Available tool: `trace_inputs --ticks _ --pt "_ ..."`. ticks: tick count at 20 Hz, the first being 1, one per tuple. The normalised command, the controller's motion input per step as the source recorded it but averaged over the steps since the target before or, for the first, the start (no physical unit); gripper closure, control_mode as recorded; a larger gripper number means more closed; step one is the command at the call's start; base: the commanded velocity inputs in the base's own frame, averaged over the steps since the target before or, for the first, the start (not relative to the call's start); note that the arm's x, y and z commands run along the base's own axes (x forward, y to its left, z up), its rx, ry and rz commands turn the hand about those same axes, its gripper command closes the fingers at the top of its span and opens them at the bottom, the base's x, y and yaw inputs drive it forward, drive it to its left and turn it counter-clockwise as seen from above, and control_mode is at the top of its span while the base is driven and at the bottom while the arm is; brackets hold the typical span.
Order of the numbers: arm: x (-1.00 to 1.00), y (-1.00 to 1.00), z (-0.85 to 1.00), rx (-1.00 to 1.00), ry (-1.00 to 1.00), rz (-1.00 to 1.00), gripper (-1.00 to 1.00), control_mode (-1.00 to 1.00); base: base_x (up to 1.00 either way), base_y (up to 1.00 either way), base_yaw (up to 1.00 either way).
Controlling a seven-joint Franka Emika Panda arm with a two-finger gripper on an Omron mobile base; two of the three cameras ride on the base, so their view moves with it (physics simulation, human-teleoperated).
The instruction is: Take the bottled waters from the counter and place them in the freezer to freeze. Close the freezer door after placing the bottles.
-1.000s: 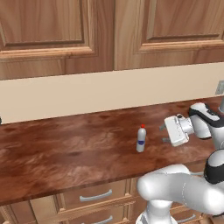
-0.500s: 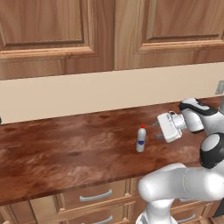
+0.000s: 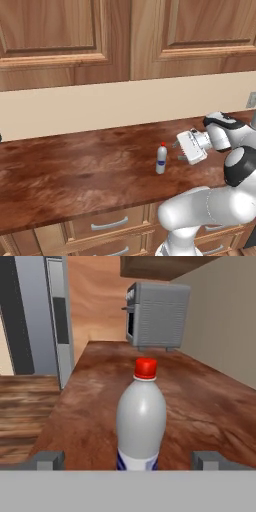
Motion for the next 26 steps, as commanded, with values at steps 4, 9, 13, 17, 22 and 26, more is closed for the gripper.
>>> trace_inputs --ticks 4,9,13,17,22,26 --pt "-0.08 0.16 0.00 0.02 0.00 0.00 -1.00 -1.00 0.00 0.00 0.00" --pt "0.00 0.05 0.00 0.02 0.00 0.00 -1.00 -1.00 0.00 0.00 0.00" --pt "0.00 0.07 -0.06 0.05 0.00 0.00 -1.00 -1.00 0.00 0.00 0.00" --pt "0.05 0.09 -0.06 0.04 0.00 0.00 -1.00 -1.00 0.00 0.00 0.00" --pt "0.06 0.09 -0.04 0.05 0.00 0.00 -1.00 -1.00 0.00 0.00 0.00" --pt "0.00 0.03 -0.01 0.06 0.00 0.00 -1.00 -1.00 0.00 0.00 0.00"
